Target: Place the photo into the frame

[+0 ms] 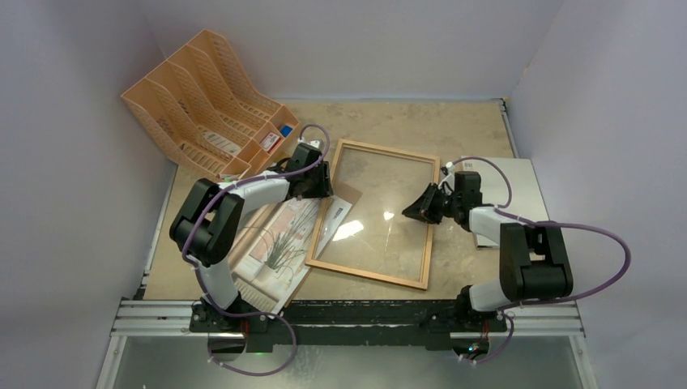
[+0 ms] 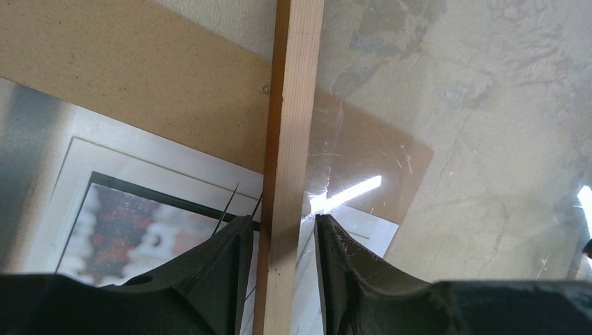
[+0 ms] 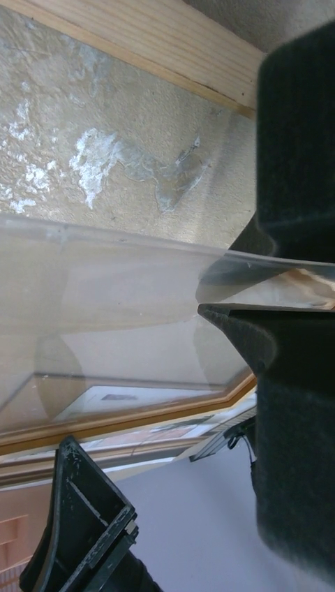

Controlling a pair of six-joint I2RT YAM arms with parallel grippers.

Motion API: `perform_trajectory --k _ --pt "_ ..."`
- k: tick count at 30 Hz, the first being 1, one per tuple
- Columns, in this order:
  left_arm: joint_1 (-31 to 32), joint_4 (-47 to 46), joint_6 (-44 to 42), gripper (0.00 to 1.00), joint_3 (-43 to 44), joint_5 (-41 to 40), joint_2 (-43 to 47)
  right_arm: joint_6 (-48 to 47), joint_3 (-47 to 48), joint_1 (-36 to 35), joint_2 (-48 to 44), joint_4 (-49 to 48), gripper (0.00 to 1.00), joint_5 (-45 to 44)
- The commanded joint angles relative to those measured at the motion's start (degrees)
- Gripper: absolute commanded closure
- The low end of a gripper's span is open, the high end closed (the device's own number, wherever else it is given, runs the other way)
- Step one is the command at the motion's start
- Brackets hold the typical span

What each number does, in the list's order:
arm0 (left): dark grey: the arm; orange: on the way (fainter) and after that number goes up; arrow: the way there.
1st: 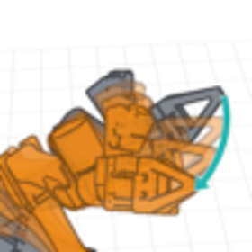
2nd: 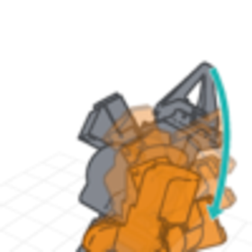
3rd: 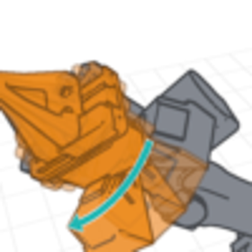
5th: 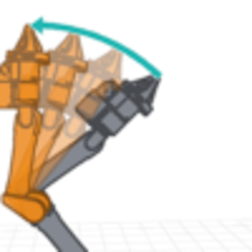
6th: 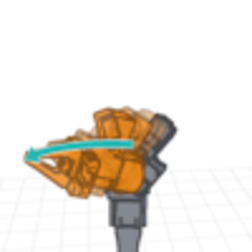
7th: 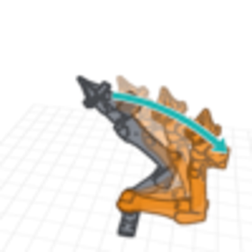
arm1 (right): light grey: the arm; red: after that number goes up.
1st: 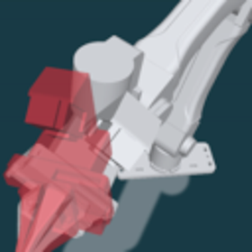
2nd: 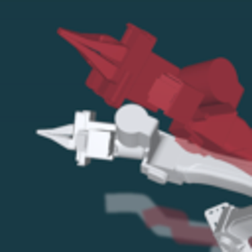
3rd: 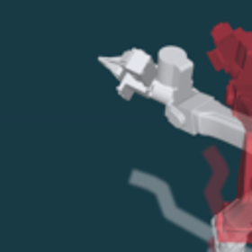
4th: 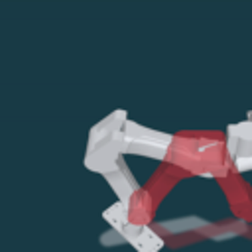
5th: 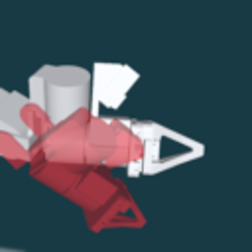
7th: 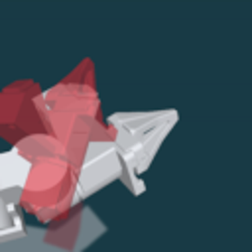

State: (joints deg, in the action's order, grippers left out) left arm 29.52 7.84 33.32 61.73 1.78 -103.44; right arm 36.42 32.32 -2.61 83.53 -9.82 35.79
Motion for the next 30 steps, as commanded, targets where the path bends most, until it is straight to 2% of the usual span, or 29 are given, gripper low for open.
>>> perform_trajectory --k 1,4,12,17,25,30 --pt "-0.4 -1.3 -1.4 0.61 1.4 -1.0 -0.2 -1.9 0.6 -0.4 0.7 -1.1 0.88 3.7" --pt "-0.4 -1.9 -1.5 0.63 0.8 -1.5 0.2 -2.2 0.5 -0.4 1.8 -1.4 1.00 5.7" --pt "-0.4 -3.5 -2.0 0.66 0.0 -2.6 0.3 -0.9 -0.5 -0.4 2.2 -1.4 1.00 11.0" --pt "-0.4 -4.0 -2.0 0.65 -0.1 -2.6 0.0 -2.0 0.0 -0.4 2.8 -0.1 1.00 9.9" --pt "-0.4 -3.8 -2.5 0.64 -0.1 -2.0 -1.3 -3.6 2.1 -0.3 3.0 1.5 0.80 6.7" --pt "-0.4 -3.3 -2.8 0.66 0.2 -2.0 -2.5 -4.0 2.6 -0.4 3.4 1.4 0.78 5.9"
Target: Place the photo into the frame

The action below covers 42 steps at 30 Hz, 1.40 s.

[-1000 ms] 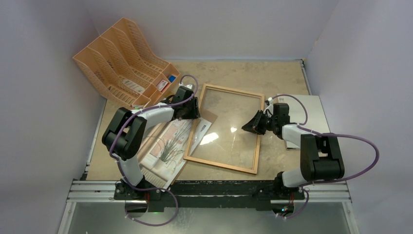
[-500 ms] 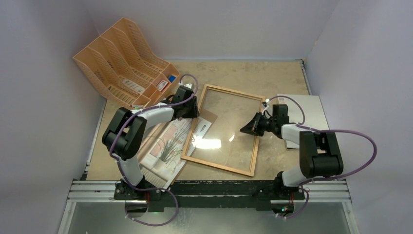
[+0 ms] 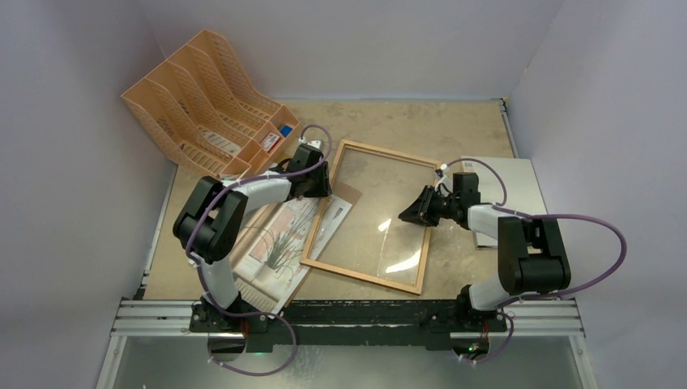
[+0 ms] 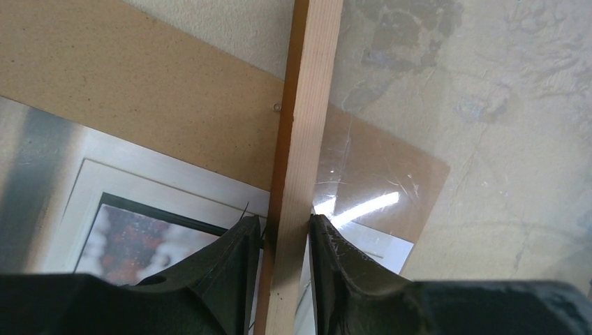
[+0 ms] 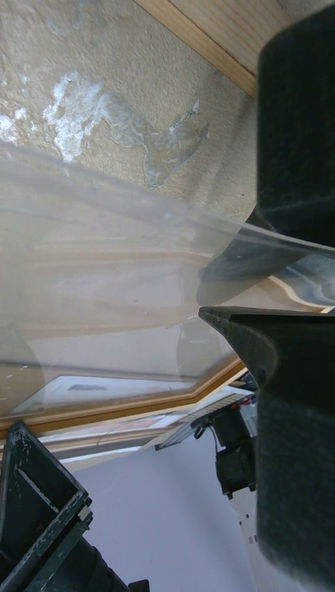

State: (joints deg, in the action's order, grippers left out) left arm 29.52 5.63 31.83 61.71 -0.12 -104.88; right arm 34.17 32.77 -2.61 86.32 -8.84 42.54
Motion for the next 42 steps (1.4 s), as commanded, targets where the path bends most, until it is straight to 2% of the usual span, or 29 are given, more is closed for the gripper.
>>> perform_trajectory --k 1,8,11,15,17,21,27,31,34,42 --pt "-0.4 -0.8 -1.4 0.68 0.4 -0.1 -1.5 -1.7 2.2 -0.4 0.7 0.3 0.78 -1.0" --pt "-0.4 1.1 -1.5 0.89 0.8 -1.8 -2.7 -1.8 2.3 -0.4 0.7 0.8 0.77 -1.9" --pt "-0.4 1.8 -1.6 0.94 1.0 -3.0 -2.8 -2.1 2.6 -0.4 0.1 1.7 0.71 -3.1" --pt "-0.4 3.1 -1.7 0.96 1.7 -3.9 -3.7 -2.2 3.4 -0.4 -2.3 4.8 0.52 -5.9" --pt "-0.4 3.5 -1.6 0.96 1.7 -4.2 -3.9 -2.3 4.1 -0.4 -4.0 7.2 0.46 -8.9" --pt "-0.4 3.7 -1.6 0.96 1.7 -4.5 -3.8 -1.4 5.0 -0.4 -8.1 12.3 0.41 -16.8" --pt "-0.4 3.5 -1.4 0.96 1.7 -3.6 -3.6 0.2 4.6 -0.3 -14.4 18.1 0.40 -31.1" --pt "-0.4 3.3 -1.3 0.94 1.7 -2.9 -3.3 1.8 3.7 -0.4 -17.9 20.2 0.37 -39.5" --pt "-0.4 3.1 -1.2 0.89 1.5 -2.5 -2.8 2.5 2.9 -0.4 -18.7 20.2 0.33 -42.3" --pt "-0.4 0.6 -0.9 0.65 1.1 2.1 -0.6 2.5 1.9 -0.4 -13.0 14.8 0.30 -35.4"
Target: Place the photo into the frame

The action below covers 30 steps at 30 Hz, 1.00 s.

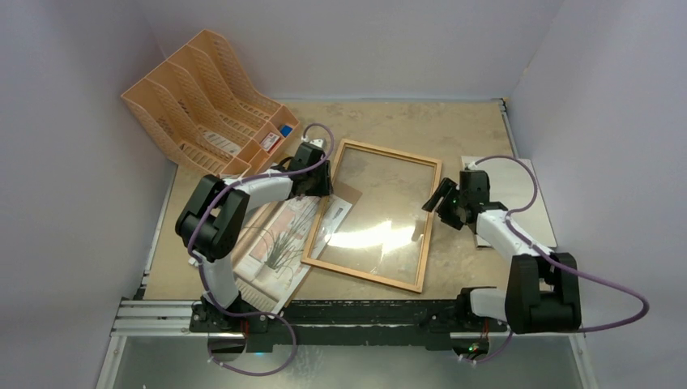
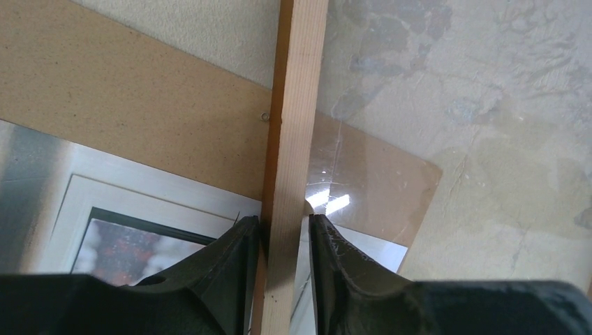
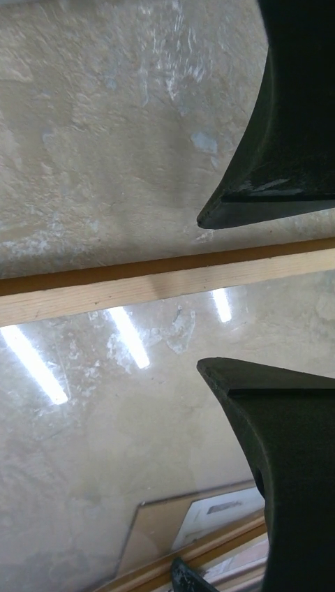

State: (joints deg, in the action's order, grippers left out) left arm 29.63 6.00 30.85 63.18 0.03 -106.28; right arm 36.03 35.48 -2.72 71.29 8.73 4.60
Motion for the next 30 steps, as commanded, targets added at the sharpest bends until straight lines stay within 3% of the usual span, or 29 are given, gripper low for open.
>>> perform_trajectory --k 1,14,30 --pt "-0.5 0.2 0.2 0.63 -0.4 2.4 1.2 0.4 -0.7 -0.2 3.0 -3.6 0.30 3.4" --pt "-0.5 -3.5 3.3 0.60 -0.5 11.5 -0.4 -0.9 4.4 -0.3 13.2 -12.8 0.34 12.3" --pt "0.4 -10.6 5.8 0.61 2.1 19.0 -5.2 -1.4 15.9 0.0 23.1 -17.0 0.36 7.5"
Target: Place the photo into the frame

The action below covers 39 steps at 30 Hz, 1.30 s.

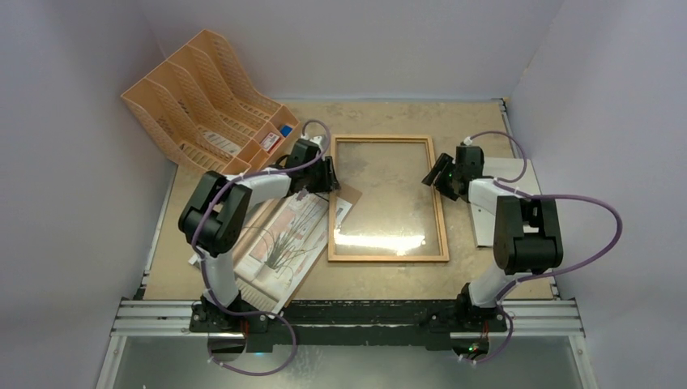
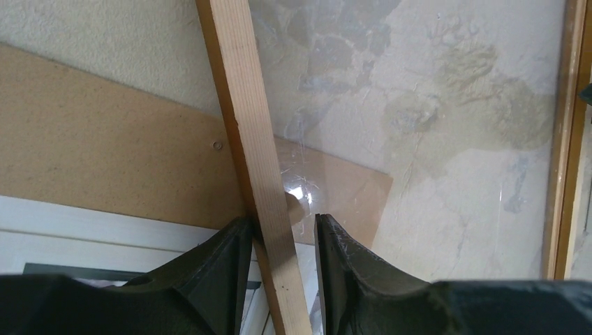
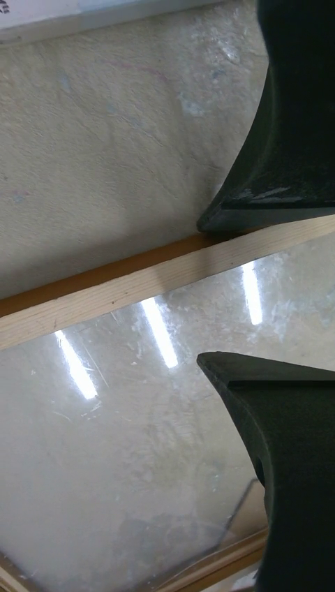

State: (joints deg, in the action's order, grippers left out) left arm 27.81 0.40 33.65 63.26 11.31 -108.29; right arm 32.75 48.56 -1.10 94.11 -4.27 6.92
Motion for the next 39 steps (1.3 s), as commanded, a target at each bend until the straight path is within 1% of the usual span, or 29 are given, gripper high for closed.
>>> perform_trajectory --k 1,8,11,13,16,19,22,25,28,30,32,36,39 --pt "2.3 -5.1 3.1 0.60 2.4 7.7 -3.4 1.9 2.9 -1.5 0.4 -4.2 0.36 4.6" --pt "2.9 -4.8 2.8 0.61 5.6 7.6 -6.8 2.4 2.7 -0.5 0.3 -5.4 0.36 1.4" --pt "2.9 -3.4 2.4 0.60 6.3 5.8 -7.1 2.5 3.4 -0.4 -0.3 -4.9 0.35 0.0" --pt "2.9 -1.2 1.8 0.60 6.5 2.2 -6.0 3.9 4.7 -0.4 -1.0 -2.4 0.31 -2.8" --pt "2.9 3.0 2.2 0.58 5.8 -6.6 -1.8 4.8 7.0 -0.4 -2.8 2.7 0.23 -6.6" --pt "2.9 6.0 1.6 0.50 5.7 -12.4 2.2 5.6 7.1 -0.4 -6.5 4.1 0.17 -9.9" --pt "2.9 8.3 1.0 0.44 5.3 -16.7 5.9 5.0 6.8 -0.4 -10.5 5.8 0.15 -11.0" --pt "2.9 10.3 0.6 0.41 3.7 -20.5 10.5 5.6 4.2 -0.6 -15.1 4.6 0.15 -4.6" --pt "2.9 11.7 0.9 0.40 0.8 -24.0 16.2 9.0 0.0 -2.8 -21.1 4.4 0.17 1.0" --pt "2.9 13.0 1.2 0.40 -1.1 -25.9 20.3 12.5 -3.7 -5.9 -24.9 1.6 0.18 4.8" --pt "2.9 14.4 1.6 0.40 -2.9 -27.4 25.0 17.0 -6.8 -11.4 -28.1 -0.6 0.20 6.5" --pt "2.9 18.3 2.1 0.40 -4.5 -28.5 31.8 26.2 -10.2 -25.0 -31.1 -5.0 0.25 5.9" --pt "2.9 21.3 2.5 0.40 -4.8 -28.2 36.2 34.2 -11.2 -33.6 -31.7 -7.6 0.25 3.1"
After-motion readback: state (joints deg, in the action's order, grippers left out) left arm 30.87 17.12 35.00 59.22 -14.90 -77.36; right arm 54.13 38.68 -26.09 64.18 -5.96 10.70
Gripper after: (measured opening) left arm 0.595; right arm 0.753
